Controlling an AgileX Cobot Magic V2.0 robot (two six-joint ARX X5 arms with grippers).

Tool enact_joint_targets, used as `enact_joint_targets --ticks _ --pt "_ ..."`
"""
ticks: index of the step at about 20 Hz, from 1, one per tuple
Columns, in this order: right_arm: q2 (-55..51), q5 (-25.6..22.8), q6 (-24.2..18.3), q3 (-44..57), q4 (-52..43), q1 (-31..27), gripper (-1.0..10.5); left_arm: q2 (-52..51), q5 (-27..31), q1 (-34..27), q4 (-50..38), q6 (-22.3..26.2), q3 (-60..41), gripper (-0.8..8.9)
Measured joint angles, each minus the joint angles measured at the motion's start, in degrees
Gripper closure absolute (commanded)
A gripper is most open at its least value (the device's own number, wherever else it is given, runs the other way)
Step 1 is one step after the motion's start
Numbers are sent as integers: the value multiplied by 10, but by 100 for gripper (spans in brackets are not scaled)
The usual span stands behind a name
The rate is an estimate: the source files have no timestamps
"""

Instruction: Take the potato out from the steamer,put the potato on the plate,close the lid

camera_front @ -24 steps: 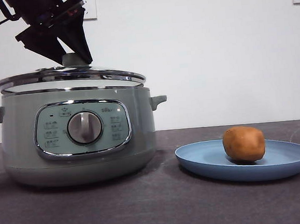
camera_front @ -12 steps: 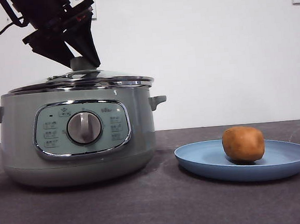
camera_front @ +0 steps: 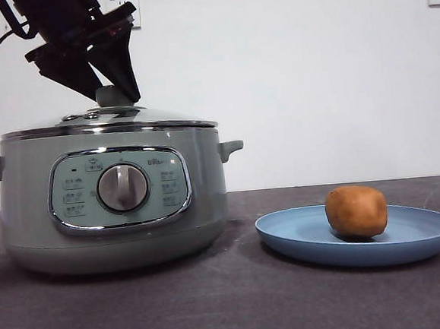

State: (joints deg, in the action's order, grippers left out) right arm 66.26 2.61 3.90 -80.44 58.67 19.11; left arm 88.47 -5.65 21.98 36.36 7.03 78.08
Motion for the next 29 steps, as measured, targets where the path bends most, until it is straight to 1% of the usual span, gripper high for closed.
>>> enact_joint_targets --ticks 1,2,9,12,15,16,17,19,20,22,23,24,25,26,27,28,29 --pt "0 0 0 0 0 0 506 0 1 0 0 -1 0 236" --pt "0 0 0 0 0 0 505 0 2 0 0 -2 0 212" --pt "0 0 0 0 4 0 505 2 10 1 24 -8 8 214" --pt "0 4 2 0 5 0 505 4 10 1 78 -7 73 215" --pt "0 8 2 0 5 0 505 4 4 1 176 -7 183 217" --pt "0 24 2 0 5 0 505 4 -12 1 214 -7 222 218" --pt "0 51 2 0 6 0 505 4 -40 1 254 -7 261 220" --pt "0 128 2 0 7 0 505 4 -129 1 330 -1 334 220" --pt "0 179 0 0 7 0 505 4 -188 1 365 10 366 220" --pt "0 261 -7 0 7 0 505 2 -282 1 400 34 399 221" --pt "0 274 -9 0 7 0 506 2 -296 4 400 42 405 230" --pt "0 275 -10 0 8 1 507 2 -297 8 400 49 406 320" --pt "0 274 -12 0 8 1 512 2 -290 11 400 52 406 447" --pt "0 273 -12 0 8 1 583 3 -274 12 400 55 406 660" --pt "0 273 -13 0 9 1 763 3 -257 12 401 59 406 851" --pt "0 273 -16 0 9 0 982 3 -238 12 401 66 406 823" --pt "0 273 -21 0 9 0 952 3 -229 12 401 69 406 822"
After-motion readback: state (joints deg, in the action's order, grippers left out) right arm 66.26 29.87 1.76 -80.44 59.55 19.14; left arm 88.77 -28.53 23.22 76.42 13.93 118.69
